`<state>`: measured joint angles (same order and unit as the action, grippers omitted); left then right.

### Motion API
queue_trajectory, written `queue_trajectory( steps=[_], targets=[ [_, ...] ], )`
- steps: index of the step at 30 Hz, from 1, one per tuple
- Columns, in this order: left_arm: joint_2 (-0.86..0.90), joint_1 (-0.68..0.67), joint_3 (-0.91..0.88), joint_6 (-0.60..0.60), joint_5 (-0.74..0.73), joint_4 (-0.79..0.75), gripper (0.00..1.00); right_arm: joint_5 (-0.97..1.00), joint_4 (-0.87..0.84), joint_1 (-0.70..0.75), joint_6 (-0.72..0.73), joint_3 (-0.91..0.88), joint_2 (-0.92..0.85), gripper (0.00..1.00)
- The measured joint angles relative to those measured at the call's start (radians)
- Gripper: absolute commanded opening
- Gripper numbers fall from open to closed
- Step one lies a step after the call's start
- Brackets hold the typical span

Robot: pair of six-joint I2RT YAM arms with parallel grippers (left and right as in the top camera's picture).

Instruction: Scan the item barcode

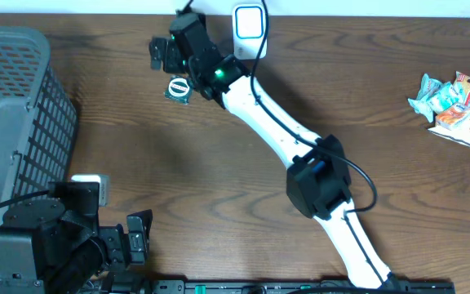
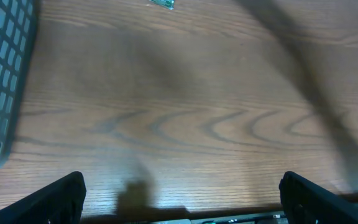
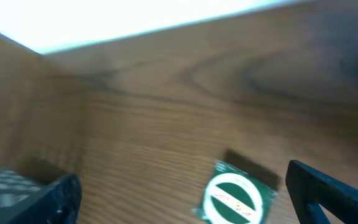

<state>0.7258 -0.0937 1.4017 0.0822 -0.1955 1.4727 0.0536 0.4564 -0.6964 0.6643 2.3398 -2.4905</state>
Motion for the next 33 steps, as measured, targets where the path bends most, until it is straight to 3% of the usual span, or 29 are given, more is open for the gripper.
queue_trajectory(
  steps=[12, 19, 24, 30, 33],
  targets=[
    [0.0, 0.0, 0.0, 0.0, 0.0, 0.0, 0.97, 0.034, -0.031, -0.005, 0.017, -0.002, -0.062, 0.98],
    [0.0, 0.0, 0.0, 0.0, 0.0, 0.0, 0.98, 0.108, -0.037, -0.04, -0.068, -0.003, -0.166, 0.67],
    [0.0, 0.0, 0.0, 0.0, 0.0, 0.0, 0.97, 0.169, -0.063, -0.052, -0.18, -0.009, -0.175, 0.33],
    [0.0, 0.0, 0.0, 0.0, 0.0, 0.0, 0.98, 0.202, -0.069, -0.054, -0.242, -0.009, -0.175, 0.11],
    [0.0, 0.0, 0.0, 0.0, 0.0, 0.0, 0.98, 0.205, -0.072, -0.055, -0.257, -0.009, -0.175, 0.08]
  ],
)
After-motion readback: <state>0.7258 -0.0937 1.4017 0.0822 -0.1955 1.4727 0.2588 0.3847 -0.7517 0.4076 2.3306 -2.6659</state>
